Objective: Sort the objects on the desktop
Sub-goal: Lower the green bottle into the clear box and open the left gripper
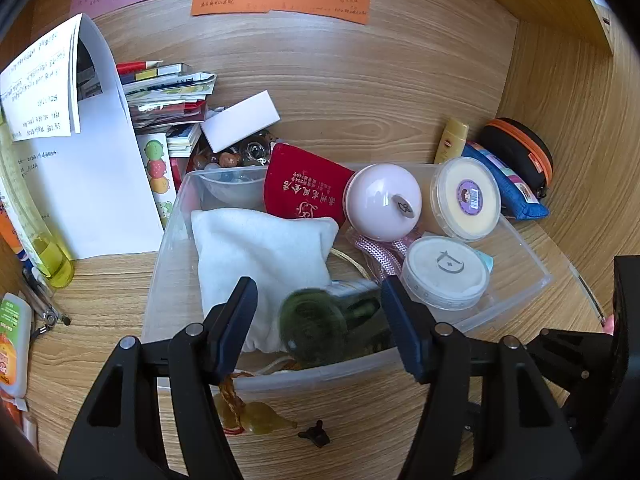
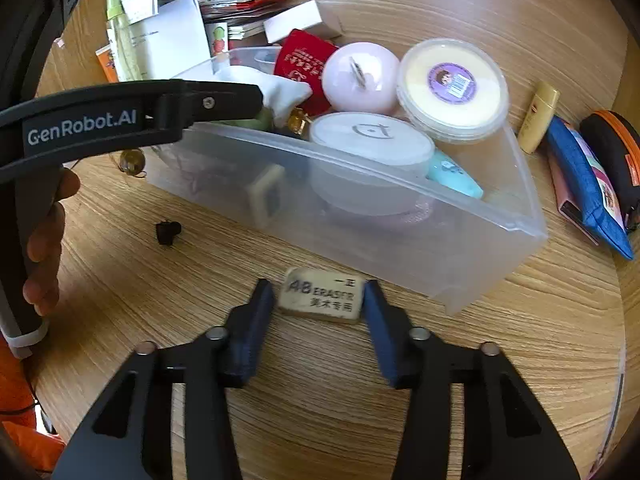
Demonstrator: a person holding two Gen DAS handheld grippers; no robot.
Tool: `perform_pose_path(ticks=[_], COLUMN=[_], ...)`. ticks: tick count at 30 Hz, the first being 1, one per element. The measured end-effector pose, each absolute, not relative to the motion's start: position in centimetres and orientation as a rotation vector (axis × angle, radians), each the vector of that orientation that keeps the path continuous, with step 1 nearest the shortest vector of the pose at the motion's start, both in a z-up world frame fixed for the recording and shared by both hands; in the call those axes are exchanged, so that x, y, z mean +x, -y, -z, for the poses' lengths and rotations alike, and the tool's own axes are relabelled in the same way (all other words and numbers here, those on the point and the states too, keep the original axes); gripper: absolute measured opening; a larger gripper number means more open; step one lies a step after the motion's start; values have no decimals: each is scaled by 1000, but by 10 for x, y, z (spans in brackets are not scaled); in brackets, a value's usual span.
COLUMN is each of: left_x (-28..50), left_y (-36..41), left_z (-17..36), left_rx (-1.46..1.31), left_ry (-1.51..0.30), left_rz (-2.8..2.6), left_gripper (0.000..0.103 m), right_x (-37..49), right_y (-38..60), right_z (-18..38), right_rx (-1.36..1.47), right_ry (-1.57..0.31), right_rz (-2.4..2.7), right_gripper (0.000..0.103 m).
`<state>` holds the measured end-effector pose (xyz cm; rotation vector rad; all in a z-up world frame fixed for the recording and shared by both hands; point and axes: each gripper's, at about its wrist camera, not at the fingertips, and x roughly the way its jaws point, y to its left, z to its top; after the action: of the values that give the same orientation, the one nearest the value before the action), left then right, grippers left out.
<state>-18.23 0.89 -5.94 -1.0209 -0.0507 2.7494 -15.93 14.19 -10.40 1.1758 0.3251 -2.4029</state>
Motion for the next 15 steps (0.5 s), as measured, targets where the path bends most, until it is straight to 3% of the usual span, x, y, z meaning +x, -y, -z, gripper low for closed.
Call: perform_pose_path(ticks=[7, 15], left_x=[-178, -160], left_y=[-9, -7], left_z=[58, 40], left_rx=[-1011, -908], left_ry=[47, 30], left_rz=[-2751, -2794], left_gripper=[64, 80], right_x=[-150, -134], right_y=[-138, -148], right_z=[99, 60], right_rx=[1152, 1027], right_ry=[-346, -317], right_rz=[2392, 2426], right_gripper=[38, 38])
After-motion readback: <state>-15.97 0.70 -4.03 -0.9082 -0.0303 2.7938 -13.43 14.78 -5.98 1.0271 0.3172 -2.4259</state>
